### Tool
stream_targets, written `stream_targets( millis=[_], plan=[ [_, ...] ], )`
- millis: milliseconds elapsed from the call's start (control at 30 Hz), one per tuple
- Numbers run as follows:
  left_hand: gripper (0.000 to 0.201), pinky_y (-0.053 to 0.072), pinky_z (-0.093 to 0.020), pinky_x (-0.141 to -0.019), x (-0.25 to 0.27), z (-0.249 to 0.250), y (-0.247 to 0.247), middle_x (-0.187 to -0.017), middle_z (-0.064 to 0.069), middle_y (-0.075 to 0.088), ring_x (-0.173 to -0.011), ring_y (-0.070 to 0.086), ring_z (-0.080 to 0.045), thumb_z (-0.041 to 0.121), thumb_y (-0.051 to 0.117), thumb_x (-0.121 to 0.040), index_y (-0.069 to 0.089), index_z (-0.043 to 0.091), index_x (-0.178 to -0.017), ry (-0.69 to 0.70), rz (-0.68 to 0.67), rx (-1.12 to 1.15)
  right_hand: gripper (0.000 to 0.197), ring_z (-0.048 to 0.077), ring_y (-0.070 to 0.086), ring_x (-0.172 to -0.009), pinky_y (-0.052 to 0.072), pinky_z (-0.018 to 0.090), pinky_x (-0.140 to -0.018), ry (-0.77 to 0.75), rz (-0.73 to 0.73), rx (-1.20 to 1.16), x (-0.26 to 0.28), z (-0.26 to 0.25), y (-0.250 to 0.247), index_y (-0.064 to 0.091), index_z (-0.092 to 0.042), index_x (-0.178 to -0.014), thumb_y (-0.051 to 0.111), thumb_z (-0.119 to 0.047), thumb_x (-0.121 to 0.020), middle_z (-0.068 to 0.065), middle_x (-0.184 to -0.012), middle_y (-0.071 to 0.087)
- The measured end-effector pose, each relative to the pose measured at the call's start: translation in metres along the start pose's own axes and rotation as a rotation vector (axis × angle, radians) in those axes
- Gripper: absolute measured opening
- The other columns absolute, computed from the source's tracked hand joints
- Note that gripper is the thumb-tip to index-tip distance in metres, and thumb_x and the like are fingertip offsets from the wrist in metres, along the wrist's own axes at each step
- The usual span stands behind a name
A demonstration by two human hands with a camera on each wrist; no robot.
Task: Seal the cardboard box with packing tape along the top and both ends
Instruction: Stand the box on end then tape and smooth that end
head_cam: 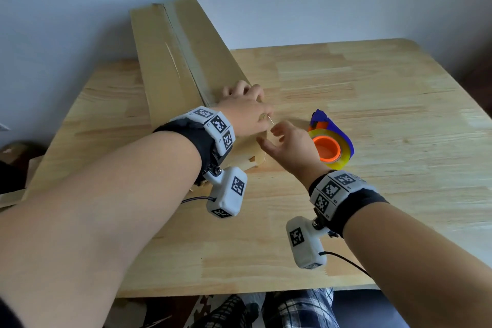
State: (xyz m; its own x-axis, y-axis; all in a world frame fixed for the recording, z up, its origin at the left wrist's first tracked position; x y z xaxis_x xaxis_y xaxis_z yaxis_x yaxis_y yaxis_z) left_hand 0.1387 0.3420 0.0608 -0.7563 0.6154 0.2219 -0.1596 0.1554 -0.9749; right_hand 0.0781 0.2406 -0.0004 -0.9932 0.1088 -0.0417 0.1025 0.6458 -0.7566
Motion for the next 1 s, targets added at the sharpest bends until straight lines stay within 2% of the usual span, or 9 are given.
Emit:
stream_targets(
  millis=[100,200,333,467,567,667,833,900,1000],
  plan=[
    [0.043,0.017,-0.052,-0.107,0.005,-0.005,0.005,-0.150,0.000,0.022,-0.138,0.012,-0.029,0.037,0.043,-0.092,0.039,0.036,-0.135,0.020,0.005,0.036,0.035,0.023,0.065,-0.092,0.053,0.038,-0.079,-0.016,-0.001,-0.022,-0.010,-0.010,-0.006,0.066,-0.003,-0.103,0.063,-0.035,-0.088,0.009,-0.099,0.070],
    [0.060,0.011,-0.041,-0.115,0.019,-0.019,0.005,-0.158,0.000,0.008,-0.144,0.010,-0.025,0.043,0.043,-0.095,0.019,0.028,-0.148,0.026,0.055,0.173,0.018,0.030,0.065,-0.087,0.053,0.043,-0.078,-0.029,-0.006,0.043,-0.016,-0.012,-0.009,0.069,-0.002,-0.094,0.059,-0.016,-0.088,0.015,-0.091,0.071],
    [0.058,0.002,-0.036,-0.119,0.024,-0.027,0.014,-0.160,-0.001,0.000,-0.147,0.001,-0.017,0.048,0.030,-0.098,0.012,0.030,-0.150,0.045,0.083,0.133,0.013,0.032,0.063,-0.082,0.052,0.044,-0.073,-0.166,-0.005,0.115,-0.008,-0.017,-0.004,0.065,-0.001,-0.091,0.060,-0.012,-0.086,0.015,-0.088,0.069],
    [0.059,0.003,-0.035,-0.119,0.022,-0.027,0.019,-0.160,-0.001,0.001,-0.147,0.003,-0.017,0.048,0.029,-0.098,0.012,0.028,-0.150,0.050,0.117,0.111,0.010,0.033,0.062,-0.077,0.052,0.045,-0.067,-0.387,-0.021,0.156,0.005,-0.027,-0.004,0.064,-0.003,-0.089,0.063,-0.007,-0.079,0.013,-0.086,0.065],
    [0.062,0.002,-0.030,-0.118,0.025,-0.029,0.015,-0.160,-0.001,0.002,-0.146,0.002,-0.015,0.048,0.032,-0.098,0.011,0.024,-0.151,0.074,0.098,0.175,0.019,0.030,0.064,-0.084,0.054,0.046,-0.074,-0.384,-0.067,0.139,0.004,-0.023,-0.016,0.057,-0.002,-0.098,0.057,0.001,-0.079,0.012,-0.093,0.066],
    [0.067,0.001,-0.030,-0.116,0.030,-0.033,0.009,-0.159,0.001,0.002,-0.146,0.003,-0.015,0.050,0.037,-0.096,0.011,0.022,-0.151,0.066,0.082,0.179,0.026,0.031,0.065,-0.082,0.055,0.046,-0.070,-0.459,-0.003,0.105,-0.004,-0.026,-0.034,0.052,0.001,-0.106,0.050,0.011,-0.082,0.014,-0.096,0.064],
    [0.072,-0.003,-0.035,-0.119,0.032,-0.042,0.019,-0.159,0.001,-0.005,-0.146,-0.003,-0.015,0.057,0.033,-0.093,0.001,0.028,-0.151,0.046,0.086,0.019,0.022,0.032,0.064,-0.084,0.050,0.034,-0.071,-0.579,-0.089,0.243,-0.024,-0.046,-0.035,0.059,0.000,-0.104,0.068,-0.004,-0.084,0.013,-0.100,0.064],
    [0.072,-0.001,-0.034,-0.119,0.031,-0.044,0.023,-0.159,0.000,-0.008,-0.146,-0.004,-0.016,0.057,0.029,-0.094,-0.004,0.027,-0.150,0.040,0.082,-0.005,0.022,0.030,0.064,-0.083,0.046,0.030,-0.071,-0.557,-0.123,0.220,-0.029,-0.049,-0.033,0.059,0.001,-0.102,0.069,-0.006,-0.084,0.012,-0.096,0.066],
    [0.072,-0.002,-0.032,-0.119,0.031,-0.042,0.026,-0.159,-0.001,-0.008,-0.147,-0.005,-0.018,0.058,0.024,-0.094,-0.005,0.023,-0.151,0.040,0.096,-0.039,0.031,0.025,0.061,-0.078,0.048,0.032,-0.073,-0.451,-0.176,0.156,-0.035,-0.049,-0.029,0.055,-0.002,-0.109,0.069,-0.014,-0.085,0.011,-0.091,0.066]
  ],
)
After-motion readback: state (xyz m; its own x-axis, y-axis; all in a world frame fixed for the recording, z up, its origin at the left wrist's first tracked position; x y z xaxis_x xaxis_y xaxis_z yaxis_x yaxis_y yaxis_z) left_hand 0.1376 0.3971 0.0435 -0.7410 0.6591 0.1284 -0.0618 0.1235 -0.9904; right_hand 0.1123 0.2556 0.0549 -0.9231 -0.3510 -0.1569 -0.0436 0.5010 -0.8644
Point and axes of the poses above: each hand's wrist, its own x-axis away from the middle knuckle, its own y-axis out of the palm, z = x × y, the point moved 5 cm from there along -x, towards the middle knuckle
